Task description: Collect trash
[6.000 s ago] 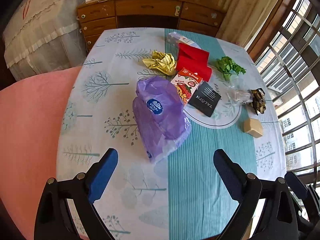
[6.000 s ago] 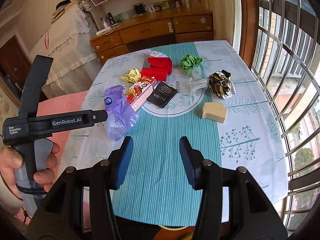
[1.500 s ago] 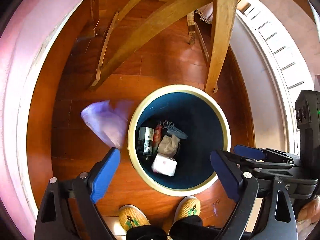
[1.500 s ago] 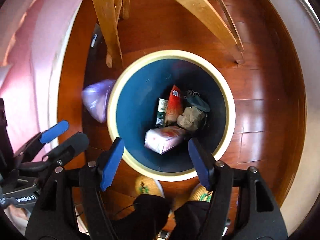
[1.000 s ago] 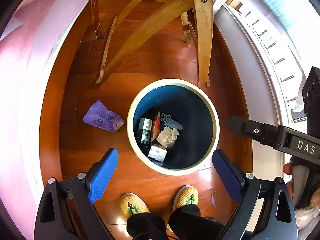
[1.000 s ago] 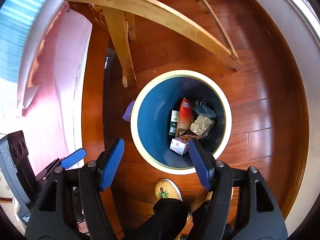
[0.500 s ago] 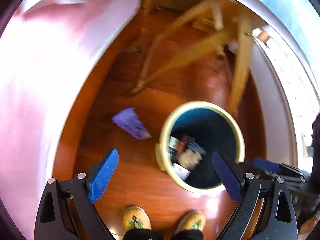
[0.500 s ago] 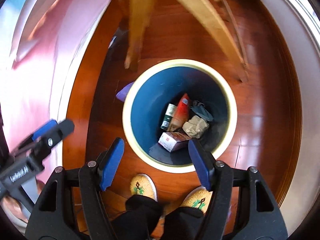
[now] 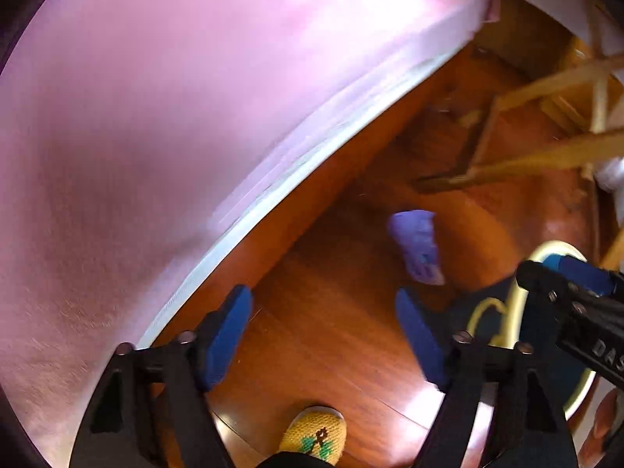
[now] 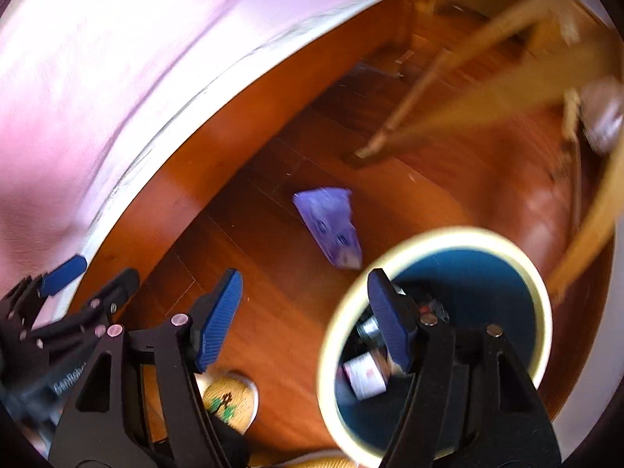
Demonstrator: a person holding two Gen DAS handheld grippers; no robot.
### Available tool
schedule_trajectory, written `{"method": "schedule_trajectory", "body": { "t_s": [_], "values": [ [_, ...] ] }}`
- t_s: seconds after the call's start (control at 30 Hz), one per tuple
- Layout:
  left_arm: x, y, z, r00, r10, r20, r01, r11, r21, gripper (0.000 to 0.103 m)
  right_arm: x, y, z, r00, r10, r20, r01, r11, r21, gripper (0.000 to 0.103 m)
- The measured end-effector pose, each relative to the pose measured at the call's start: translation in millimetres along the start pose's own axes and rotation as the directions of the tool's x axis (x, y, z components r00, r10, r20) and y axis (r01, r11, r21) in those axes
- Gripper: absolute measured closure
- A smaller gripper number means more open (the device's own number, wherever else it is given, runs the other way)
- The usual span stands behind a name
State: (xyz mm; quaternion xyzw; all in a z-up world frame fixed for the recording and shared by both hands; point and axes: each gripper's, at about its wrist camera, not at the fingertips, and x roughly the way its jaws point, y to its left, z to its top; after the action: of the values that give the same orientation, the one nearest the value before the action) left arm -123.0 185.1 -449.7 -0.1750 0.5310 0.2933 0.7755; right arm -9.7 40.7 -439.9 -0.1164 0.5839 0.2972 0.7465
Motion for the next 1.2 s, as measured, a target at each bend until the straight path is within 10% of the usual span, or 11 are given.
{"method": "schedule_trajectory", "body": {
  "t_s": [0.43, 0.87, 1.07, 1.2],
  "values": [
    [77.3, 33.7, -22.8, 0.998, 0.054, -0.036, -0.058, 0.992, -0.113, 0.028, 143.6, 53.5, 33.9, 0.992, -0.107, -0.074, 0.105, 0.994, -0.027, 0.043],
    [158.2, 32.6, -50.6, 0.993, 0.059, -0.099, -0.072, 0.988, -0.134, 0.031, 262.8, 50.5, 23.0, 0.923, -0.36, -0.134, 0.345, 0.93, -0.122, 0.044],
    [185.4, 30.7, -51.3, 0.991, 0.059, -0.118, -0.074, 0.989, -0.127, 0.033, 301.0, 47.4, 15.9, 0.888, -0.43, -0.159, 0.401, 0.897, -0.186, 0.062],
    [191.9, 28.5, -48.2, 0.992, 0.059, -0.114, -0.073, 0.99, -0.121, 0.033, 314.3, 39.6, 11.5, 0.869, -0.46, -0.179, 0.426, 0.882, -0.2, 0.095]
  ]
}}
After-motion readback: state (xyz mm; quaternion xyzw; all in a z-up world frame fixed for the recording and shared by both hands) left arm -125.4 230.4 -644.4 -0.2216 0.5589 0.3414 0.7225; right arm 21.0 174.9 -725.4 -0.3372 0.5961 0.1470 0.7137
